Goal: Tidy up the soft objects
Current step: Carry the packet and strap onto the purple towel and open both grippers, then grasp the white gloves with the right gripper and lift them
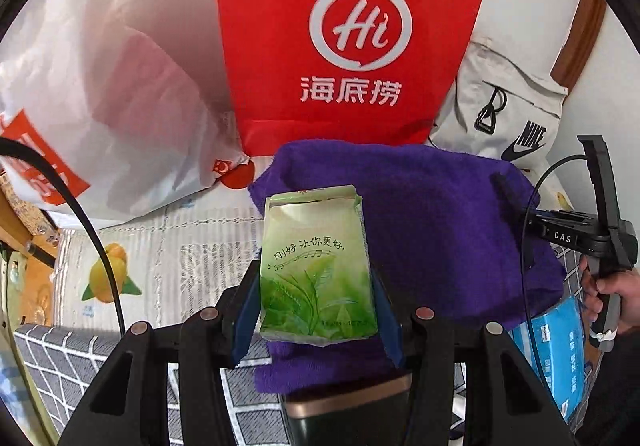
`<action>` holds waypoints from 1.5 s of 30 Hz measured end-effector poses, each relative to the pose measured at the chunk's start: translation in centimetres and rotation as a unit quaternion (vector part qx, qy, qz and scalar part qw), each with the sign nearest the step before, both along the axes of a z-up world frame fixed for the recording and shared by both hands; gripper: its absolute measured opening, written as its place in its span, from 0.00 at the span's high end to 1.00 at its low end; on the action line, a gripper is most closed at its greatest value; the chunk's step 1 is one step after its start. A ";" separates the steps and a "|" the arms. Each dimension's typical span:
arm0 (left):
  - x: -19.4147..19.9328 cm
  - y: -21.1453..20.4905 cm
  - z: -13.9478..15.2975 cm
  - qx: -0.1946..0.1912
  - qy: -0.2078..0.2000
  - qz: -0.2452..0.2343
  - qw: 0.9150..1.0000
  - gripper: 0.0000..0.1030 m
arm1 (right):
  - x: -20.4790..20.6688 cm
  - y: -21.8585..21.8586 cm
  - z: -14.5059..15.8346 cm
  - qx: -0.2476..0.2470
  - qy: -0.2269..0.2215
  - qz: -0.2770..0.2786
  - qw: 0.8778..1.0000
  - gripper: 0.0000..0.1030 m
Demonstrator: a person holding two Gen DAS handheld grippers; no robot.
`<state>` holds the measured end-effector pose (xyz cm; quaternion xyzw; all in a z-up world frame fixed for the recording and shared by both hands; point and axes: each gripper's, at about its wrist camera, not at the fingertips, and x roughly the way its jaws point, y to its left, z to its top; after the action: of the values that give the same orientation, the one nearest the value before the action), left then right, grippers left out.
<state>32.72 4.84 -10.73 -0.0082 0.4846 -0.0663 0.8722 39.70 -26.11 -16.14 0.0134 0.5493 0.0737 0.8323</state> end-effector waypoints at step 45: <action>7.3 -2.6 -2.7 0.012 0.037 -0.016 0.999 0.25 | -12.7 0.2 7.2 0.022 -0.061 0.039 0.997 0.40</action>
<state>40.00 2.27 -13.47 0.0072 0.5178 -0.0740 0.8523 26.97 -25.89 -8.97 0.0059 0.4954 0.1190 0.8604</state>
